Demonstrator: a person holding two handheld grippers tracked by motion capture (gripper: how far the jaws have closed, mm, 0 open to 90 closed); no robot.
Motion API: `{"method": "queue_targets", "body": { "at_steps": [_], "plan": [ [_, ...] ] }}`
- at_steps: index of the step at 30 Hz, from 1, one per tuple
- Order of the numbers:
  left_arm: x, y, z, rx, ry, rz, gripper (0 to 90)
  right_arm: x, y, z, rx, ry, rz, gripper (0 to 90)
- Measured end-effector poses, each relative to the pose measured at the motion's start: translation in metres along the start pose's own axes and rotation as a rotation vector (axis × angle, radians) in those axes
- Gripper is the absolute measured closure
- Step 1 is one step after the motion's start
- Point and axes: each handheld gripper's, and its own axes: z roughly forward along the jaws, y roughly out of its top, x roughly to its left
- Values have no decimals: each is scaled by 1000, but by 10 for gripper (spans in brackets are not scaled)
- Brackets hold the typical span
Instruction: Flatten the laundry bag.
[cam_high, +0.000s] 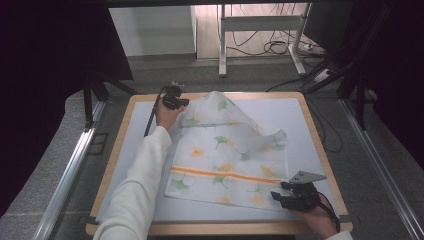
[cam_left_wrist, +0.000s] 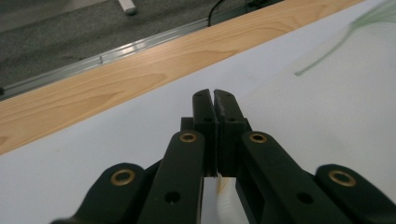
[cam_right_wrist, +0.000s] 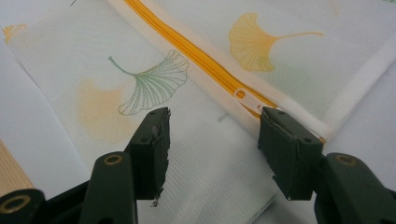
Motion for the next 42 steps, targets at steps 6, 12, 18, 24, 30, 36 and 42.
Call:
{"method": "queue_targets", "body": {
  "at_steps": [6,12,18,24,30,36,42],
  "plan": [
    [17,0,-4,-17,22,-58,876,0,0,0,-3,-2,-3,433],
    [8,5,-18,-77,-9,-34,518,1,0,0,1,-10,-5,432],
    [-14,4,-44,-96,-104,4,408,2,0,1,3,-15,-14,428],
    [-35,-14,-59,-76,-160,64,366,2,1,1,5,-12,-10,425],
    [-55,-40,-78,-66,-198,101,349,2,2,1,12,-10,-13,416],
    [-69,-68,-90,-39,-236,114,343,2,2,1,13,-7,-12,412],
    [-77,-87,-97,-12,-228,111,342,2,3,1,13,-5,-11,410]
  ]
}}
